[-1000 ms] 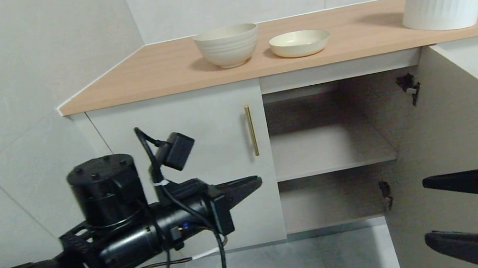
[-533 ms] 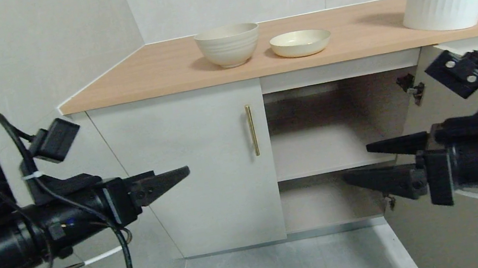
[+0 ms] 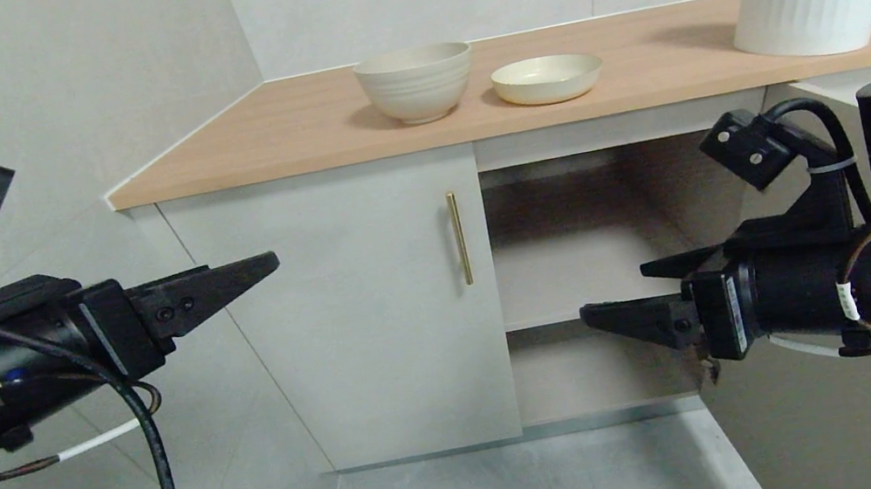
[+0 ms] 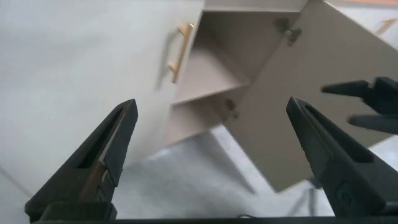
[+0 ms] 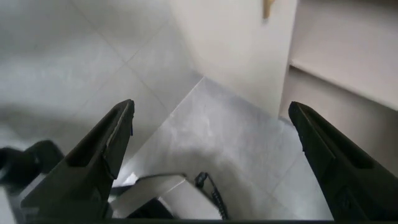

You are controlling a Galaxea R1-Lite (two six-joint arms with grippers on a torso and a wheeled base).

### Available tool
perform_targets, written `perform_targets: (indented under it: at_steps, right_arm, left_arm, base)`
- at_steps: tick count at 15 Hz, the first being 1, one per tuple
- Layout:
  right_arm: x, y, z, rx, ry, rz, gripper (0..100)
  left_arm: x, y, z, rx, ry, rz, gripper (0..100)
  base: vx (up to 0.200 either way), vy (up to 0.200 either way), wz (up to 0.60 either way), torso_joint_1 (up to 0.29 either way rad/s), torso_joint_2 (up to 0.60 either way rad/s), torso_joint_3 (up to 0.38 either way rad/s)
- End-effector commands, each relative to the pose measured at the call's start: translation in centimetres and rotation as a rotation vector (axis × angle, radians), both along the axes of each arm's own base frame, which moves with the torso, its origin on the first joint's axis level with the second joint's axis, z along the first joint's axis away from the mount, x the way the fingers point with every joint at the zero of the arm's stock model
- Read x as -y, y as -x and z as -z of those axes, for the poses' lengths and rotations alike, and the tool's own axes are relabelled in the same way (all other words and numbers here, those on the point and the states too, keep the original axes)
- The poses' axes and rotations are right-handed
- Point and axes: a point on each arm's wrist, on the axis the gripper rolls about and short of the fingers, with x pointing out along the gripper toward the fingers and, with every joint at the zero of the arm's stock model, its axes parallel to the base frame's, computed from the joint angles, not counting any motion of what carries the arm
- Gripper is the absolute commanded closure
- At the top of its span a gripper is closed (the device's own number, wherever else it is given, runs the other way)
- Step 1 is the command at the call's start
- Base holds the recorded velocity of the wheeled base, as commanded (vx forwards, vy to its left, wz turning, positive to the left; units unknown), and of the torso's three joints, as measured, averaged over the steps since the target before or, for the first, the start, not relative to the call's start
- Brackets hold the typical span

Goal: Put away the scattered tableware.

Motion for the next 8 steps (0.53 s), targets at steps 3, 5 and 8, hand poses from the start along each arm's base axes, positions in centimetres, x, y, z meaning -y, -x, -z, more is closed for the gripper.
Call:
perform_targets:
  at_steps: [3, 5, 8]
  right_arm:
    - [0.39, 0.54, -0.41, 0.004, -0.004, 0.000, 0]
    - [0.57, 0.76, -0.53, 0.011, -0.004, 0.000, 0]
    - [0.53, 0.77, -0.42, 0.009, -0.001, -0.002, 0]
  left_arm:
    - [-0.19, 0.16, -0.22, 0.022, -0.015, -0.005, 0]
    - [-0.19, 0.16, -0.22, 0.022, -0.015, -0.005, 0]
    - [-0.20, 0.20, -0.25, 0.023, -0.015, -0.005, 0]
  base:
    - [0.133, 0.000, 0.00, 0.000, 0.00, 0.002]
    - [0.200, 0.000, 0.00, -0.005, 0.00, 0.007]
    - [0.200, 0.000, 0.00, 0.007, 0.00, -0.002]
